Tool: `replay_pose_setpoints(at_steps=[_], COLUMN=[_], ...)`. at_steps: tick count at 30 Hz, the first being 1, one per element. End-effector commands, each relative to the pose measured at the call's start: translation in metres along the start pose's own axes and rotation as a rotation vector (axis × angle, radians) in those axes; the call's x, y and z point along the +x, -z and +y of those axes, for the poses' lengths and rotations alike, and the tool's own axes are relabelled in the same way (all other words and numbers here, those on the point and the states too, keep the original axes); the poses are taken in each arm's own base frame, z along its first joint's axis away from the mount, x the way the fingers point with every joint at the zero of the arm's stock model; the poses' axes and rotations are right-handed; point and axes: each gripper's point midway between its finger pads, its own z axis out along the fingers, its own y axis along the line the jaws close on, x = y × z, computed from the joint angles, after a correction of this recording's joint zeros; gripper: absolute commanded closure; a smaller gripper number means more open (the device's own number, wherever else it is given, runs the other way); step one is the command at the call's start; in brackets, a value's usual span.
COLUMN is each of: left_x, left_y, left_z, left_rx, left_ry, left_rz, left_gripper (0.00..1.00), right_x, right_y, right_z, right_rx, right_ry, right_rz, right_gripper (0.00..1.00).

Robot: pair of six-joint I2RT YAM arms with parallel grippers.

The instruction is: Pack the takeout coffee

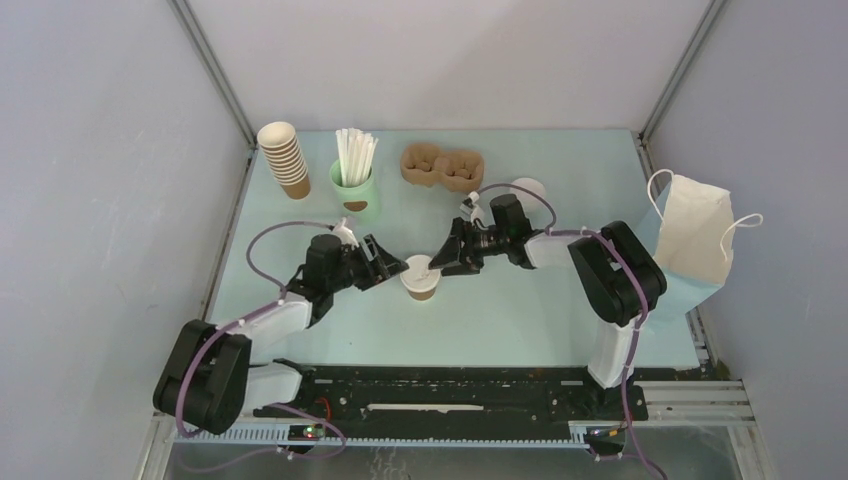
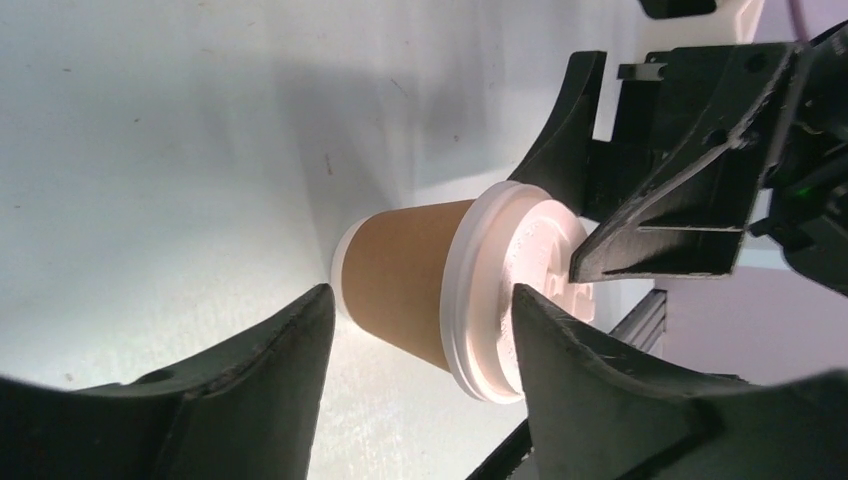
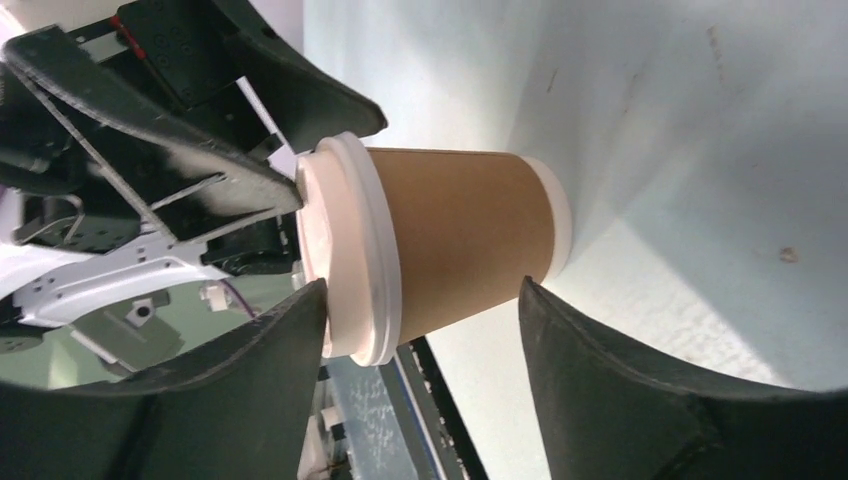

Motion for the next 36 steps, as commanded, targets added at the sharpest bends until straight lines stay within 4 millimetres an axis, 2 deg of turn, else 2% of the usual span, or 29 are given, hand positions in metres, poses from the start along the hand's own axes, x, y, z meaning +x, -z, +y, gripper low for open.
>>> replay_pose_setpoints(at_steps=[1, 6, 10, 13, 17, 21, 24, 26, 28, 30, 32, 34, 36], left_x=[-0.016, -0.024, -0.035, -0.044, -0.053, -0.043, -0.028, -0.019, -0.009, -0.001, 0.006, 0.007, 0.001], left_y=[0.008, 0.019, 0.032, 0.053, 0.089, 0.117, 0.129, 0.135, 0.139, 0.14, 0.139, 0.14, 0.142], left_z=[-0.006, -0.016, -0.029, -0.046, -0.072, -0.091, -0.089, -0.086, -0.084, -0.079, -0.072, -0.076, -0.08], left_rx=[-0.055, -0.057, -0.061, -0.06, -0.035, 0.017, 0.011, 0.007, 0.017, 0.014, -0.006, 0.01, 0.01], left_ry=[-0.051, -0.073, -0.102, -0.142, -0.223, -0.279, -0.29, -0.288, -0.286, -0.286, -0.29, -0.294, -0.303], left_rz=[-0.012, -0.038, -0.066, -0.092, -0.133, -0.101, -0.05, -0.022, 0.003, 0.03, 0.058, 0.07, 0.05], left_gripper=[0.25, 0.09, 0.03, 0.01, 0.0, 0.0, 0.0, 0.0, 0.0, 0.0, 0.0, 0.0, 0.0], right_x=[-0.011, -0.022, -0.031, -0.034, -0.021, 0.008, 0.026, 0.028, 0.031, 0.035, 0.034, 0.03, 0.028], right_y=[0.003, 0.011, 0.026, 0.053, 0.119, 0.195, 0.243, 0.281, 0.307, 0.313, 0.3, 0.274, 0.228], right_z=[0.001, 0.022, 0.034, 0.039, 0.044, 0.07, 0.083, 0.09, 0.097, 0.104, 0.109, 0.111, 0.115], right_rx=[0.077, 0.078, 0.128, 0.237, 0.54, 0.754, 0.884, 1.0, 1.066, 1.057, 0.994, 0.884, 0.69], right_ry=[0.056, 0.114, 0.145, 0.188, 0.29, 0.356, 0.331, 0.304, 0.284, 0.282, 0.281, 0.266, 0.208], right_rz=[-0.025, -0.025, -0.038, -0.067, -0.13, -0.247, -0.352, -0.476, -0.56, -0.574, -0.551, -0.514, -0.452], right_gripper=[0.17, 0.01, 0.0, 0.0, 0.0, 0.0, 0.0, 0.0, 0.0, 0.0, 0.0, 0.0, 0.0])
